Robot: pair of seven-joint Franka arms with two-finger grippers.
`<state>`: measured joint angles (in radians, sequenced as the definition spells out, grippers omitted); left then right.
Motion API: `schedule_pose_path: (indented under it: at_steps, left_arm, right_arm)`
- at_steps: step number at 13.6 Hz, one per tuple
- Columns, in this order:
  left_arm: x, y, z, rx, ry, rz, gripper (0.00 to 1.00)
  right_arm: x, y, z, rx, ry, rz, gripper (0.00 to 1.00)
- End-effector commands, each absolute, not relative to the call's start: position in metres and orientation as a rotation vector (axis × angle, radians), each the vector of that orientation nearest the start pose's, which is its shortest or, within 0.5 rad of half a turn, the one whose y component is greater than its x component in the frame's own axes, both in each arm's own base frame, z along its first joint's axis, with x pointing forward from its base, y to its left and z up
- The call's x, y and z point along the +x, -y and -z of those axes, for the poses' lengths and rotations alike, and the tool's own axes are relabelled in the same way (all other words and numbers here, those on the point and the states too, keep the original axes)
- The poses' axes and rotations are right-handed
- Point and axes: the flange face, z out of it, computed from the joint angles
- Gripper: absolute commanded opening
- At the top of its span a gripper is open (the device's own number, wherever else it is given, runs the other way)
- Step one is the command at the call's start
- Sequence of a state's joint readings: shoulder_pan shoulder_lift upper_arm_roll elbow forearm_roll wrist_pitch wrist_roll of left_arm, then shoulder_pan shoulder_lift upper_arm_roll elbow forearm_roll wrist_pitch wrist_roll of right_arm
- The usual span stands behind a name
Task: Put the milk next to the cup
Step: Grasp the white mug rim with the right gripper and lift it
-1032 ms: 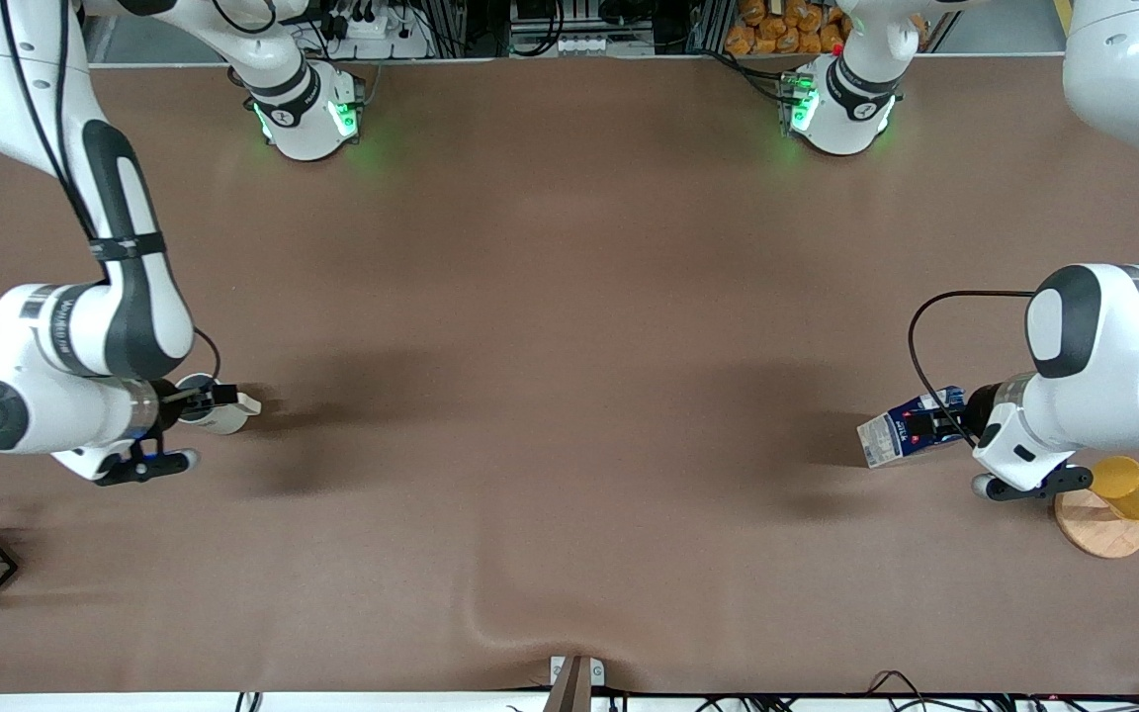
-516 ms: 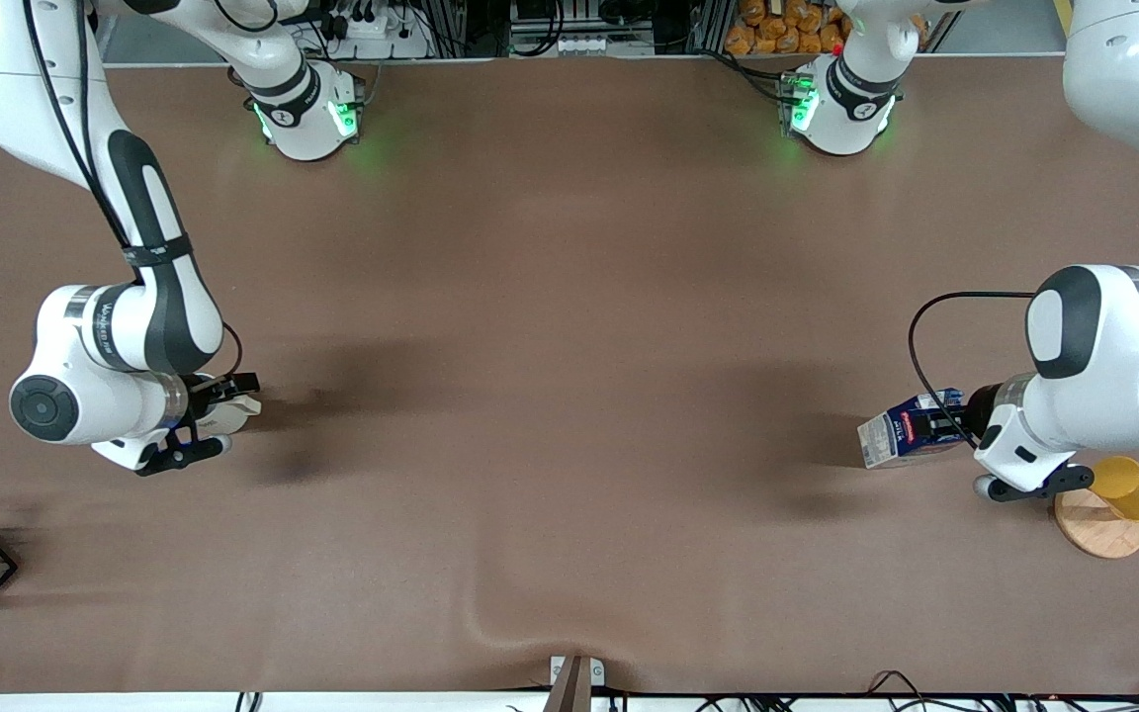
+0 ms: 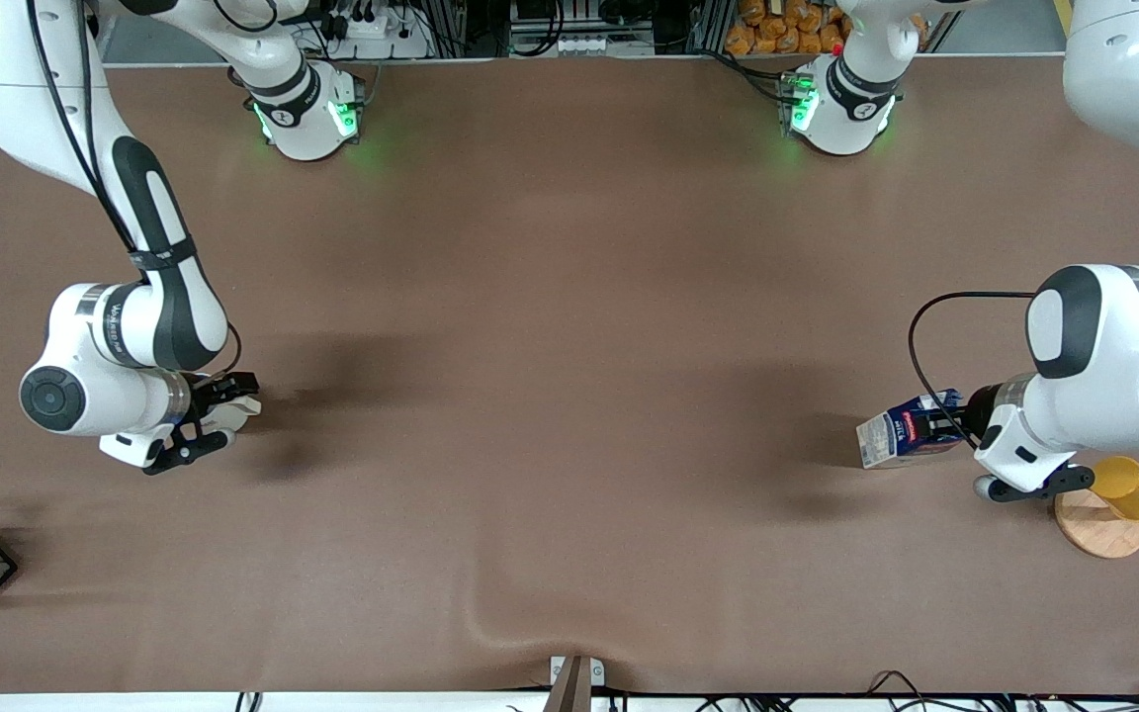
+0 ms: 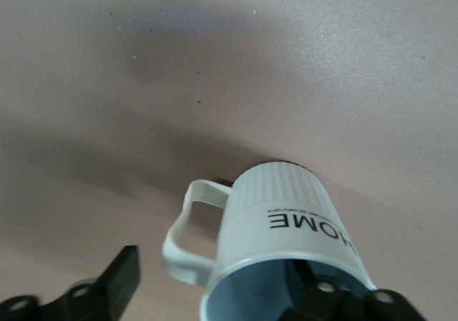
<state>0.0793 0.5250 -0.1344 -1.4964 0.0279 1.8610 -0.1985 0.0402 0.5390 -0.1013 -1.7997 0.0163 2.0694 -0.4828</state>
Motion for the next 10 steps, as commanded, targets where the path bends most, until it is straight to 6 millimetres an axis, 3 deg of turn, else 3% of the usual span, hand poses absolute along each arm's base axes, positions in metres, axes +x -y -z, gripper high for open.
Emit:
schedule_pose_path:
  at_steps: [1,10]
  left_arm:
    - [0.677,0.037,-0.38,-3.146,0.214,-0.224,0.46]
    - [0.667,0.094,-0.422,-3.182,0.08,-0.139,0.46]
  right_arm:
    - [0.616,0.043,-0.24,-2.963,0.81,-0.386,0.03]
    - [0.615,0.045,-0.248,-2.949,0.83,-0.384,0.0]
